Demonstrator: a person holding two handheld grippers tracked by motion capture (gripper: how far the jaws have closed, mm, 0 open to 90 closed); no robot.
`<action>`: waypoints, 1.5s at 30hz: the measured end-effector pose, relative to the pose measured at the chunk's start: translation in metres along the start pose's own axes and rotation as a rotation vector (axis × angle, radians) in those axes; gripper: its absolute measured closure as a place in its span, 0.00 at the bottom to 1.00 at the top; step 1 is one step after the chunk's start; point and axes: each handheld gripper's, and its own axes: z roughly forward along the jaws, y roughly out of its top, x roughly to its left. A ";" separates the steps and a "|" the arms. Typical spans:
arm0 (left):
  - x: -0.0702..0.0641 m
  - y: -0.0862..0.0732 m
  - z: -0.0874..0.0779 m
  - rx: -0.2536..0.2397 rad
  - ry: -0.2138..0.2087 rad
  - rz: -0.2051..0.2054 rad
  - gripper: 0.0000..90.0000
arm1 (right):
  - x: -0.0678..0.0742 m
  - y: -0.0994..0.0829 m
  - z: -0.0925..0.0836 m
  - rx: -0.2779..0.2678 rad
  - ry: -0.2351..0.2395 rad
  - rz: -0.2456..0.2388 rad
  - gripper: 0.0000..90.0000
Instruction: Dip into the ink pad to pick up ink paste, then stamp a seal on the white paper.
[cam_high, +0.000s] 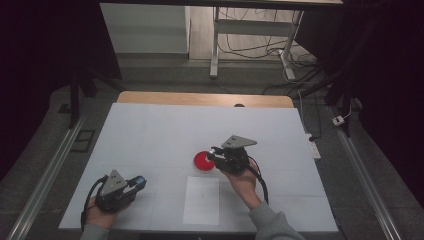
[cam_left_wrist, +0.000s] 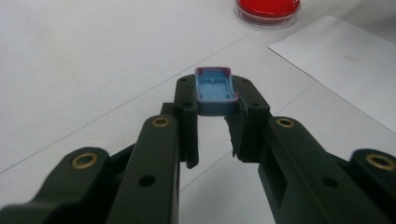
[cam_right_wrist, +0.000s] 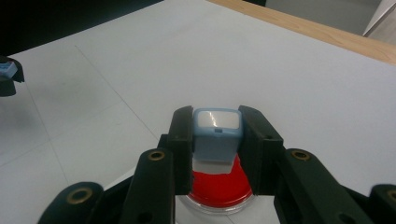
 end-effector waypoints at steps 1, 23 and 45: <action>0.000 0.000 0.000 0.000 0.000 -0.001 0.82 | 0.000 0.000 -0.001 0.001 -0.001 -0.001 0.74; 0.001 0.000 0.000 0.001 0.002 -0.002 0.82 | -0.003 -0.004 -0.016 -0.005 0.002 0.004 0.74; 0.000 0.000 0.001 -0.001 -0.003 0.000 0.82 | 0.003 -0.011 -0.035 0.011 0.024 -0.017 0.74</action>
